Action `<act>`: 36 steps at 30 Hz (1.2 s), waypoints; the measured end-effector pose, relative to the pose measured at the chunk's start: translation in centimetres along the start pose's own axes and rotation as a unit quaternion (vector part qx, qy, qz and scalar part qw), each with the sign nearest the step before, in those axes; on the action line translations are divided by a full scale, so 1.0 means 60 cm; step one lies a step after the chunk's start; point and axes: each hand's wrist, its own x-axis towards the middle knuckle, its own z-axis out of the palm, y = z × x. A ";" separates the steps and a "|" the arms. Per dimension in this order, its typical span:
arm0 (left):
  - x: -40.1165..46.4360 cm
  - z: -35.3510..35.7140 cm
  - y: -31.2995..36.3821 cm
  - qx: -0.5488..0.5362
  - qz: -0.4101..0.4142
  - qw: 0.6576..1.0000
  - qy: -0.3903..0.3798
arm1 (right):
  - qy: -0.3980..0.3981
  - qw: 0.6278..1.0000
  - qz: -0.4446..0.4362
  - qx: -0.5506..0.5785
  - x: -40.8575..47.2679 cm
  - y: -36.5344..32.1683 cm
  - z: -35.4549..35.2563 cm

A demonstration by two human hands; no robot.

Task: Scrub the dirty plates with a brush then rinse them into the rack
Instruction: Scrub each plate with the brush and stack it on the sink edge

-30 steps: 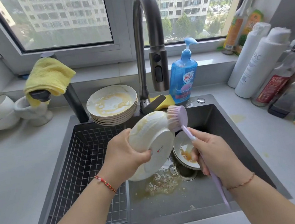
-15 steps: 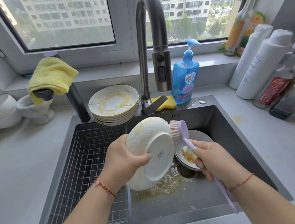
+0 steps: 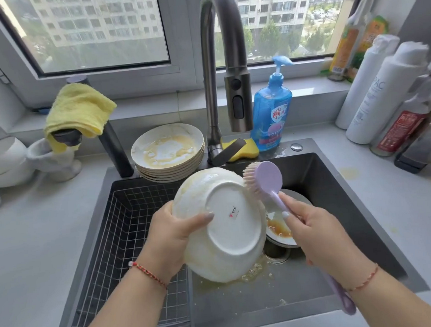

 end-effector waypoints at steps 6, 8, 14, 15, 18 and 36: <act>0.006 0.003 -0.007 -0.089 -0.015 0.994 -0.055 | -0.021 0.994 -0.094 -0.054 -0.027 -0.018 0.036; 0.009 0.001 -0.009 -0.101 -0.008 0.994 -0.050 | -0.039 0.992 -0.105 -0.065 -0.039 -0.015 0.049; 0.011 -0.014 -0.007 -0.097 0.008 0.994 -0.053 | -0.045 0.990 -0.071 -0.115 -0.052 0.003 0.037; 0.011 -0.012 -0.008 -0.091 0.010 0.994 -0.055 | -0.033 0.990 -0.065 -0.119 -0.041 0.005 0.032; 0.011 -0.002 -0.008 -0.078 0.017 0.996 -0.047 | -0.026 0.991 -0.073 -0.105 -0.020 -0.009 0.029; 0.025 -0.009 0.005 -0.095 0.056 0.994 0.016 | -0.120 0.984 -0.046 -0.121 -0.068 -0.037 0.028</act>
